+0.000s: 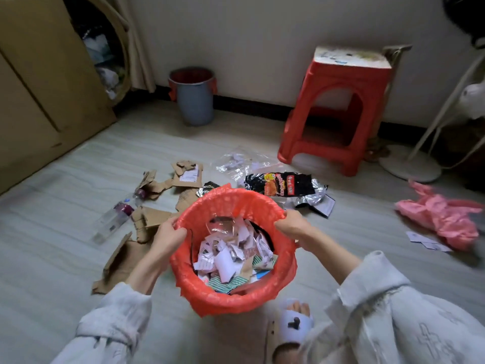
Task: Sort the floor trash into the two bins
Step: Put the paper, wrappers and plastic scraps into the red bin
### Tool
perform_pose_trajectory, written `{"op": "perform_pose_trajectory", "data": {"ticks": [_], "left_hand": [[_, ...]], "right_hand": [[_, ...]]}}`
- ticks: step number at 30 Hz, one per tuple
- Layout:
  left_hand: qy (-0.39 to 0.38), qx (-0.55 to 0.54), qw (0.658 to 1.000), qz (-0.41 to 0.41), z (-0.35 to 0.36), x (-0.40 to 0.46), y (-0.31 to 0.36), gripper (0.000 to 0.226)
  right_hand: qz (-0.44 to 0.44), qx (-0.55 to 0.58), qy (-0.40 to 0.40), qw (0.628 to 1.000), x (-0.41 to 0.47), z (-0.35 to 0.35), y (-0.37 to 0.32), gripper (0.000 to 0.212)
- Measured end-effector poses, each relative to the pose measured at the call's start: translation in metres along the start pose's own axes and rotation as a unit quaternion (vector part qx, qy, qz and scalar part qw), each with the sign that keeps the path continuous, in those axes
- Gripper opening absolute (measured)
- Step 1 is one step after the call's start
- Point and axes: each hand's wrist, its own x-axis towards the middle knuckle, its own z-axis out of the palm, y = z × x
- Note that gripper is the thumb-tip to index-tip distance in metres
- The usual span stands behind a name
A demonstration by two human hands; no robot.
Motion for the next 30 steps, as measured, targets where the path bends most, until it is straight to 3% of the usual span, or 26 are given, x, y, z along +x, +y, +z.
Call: {"op": "perform_pose_trajectory", "data": {"ticks": [4, 8, 10, 13, 15, 16, 18, 22, 26, 30], "left_hand": [[-0.086, -0.018, 0.995, 0.040, 0.062, 0.006, 0.055, 0.028], [-0.137, -0.043, 0.987, 0.076, 0.135, 0.004, 0.105, 0.029], [-0.191, -0.050, 0.976, 0.093, 0.182, -0.005, 0.128, 0.023], [-0.255, -0.054, 0.962, 0.086, 0.242, -0.022, 0.151, 0.021], [-0.304, -0.038, 0.950, 0.060, 0.285, -0.029, 0.161, 0.028], [-0.328, -0.026, 0.943, 0.046, 0.307, -0.033, 0.165, 0.034], [-0.360, -0.001, 0.932, 0.027, 0.346, -0.038, 0.172, 0.045], [-0.404, 0.036, 0.914, 0.002, 0.407, -0.047, 0.178, 0.045], [-0.412, 0.064, 0.909, 0.001, 0.438, -0.054, 0.179, 0.044], [-0.427, 0.126, 0.895, 0.041, 0.439, -0.056, 0.187, 0.045]], "right_hand": [[0.016, 0.049, 0.082, 0.995, 0.004, -0.081, 0.026, 0.008], [0.045, 0.062, 0.164, 0.983, -0.004, -0.161, 0.068, 0.019], [0.056, 0.080, 0.201, 0.975, -0.010, -0.198, 0.099, 0.011], [0.096, 0.119, 0.251, 0.956, -0.009, -0.237, 0.146, 0.021], [0.134, 0.126, 0.283, 0.941, -0.001, -0.256, 0.182, 0.008], [0.153, 0.132, 0.299, 0.933, 0.007, -0.266, 0.206, 0.021], [0.199, 0.138, 0.311, 0.919, 0.016, -0.282, 0.248, 0.047], [0.275, 0.169, 0.329, 0.888, 0.013, -0.303, 0.305, 0.058], [0.296, 0.179, 0.335, 0.877, 0.005, -0.305, 0.334, 0.053], [0.255, 0.130, 0.303, 0.909, -0.011, -0.305, 0.333, 0.042]]}}
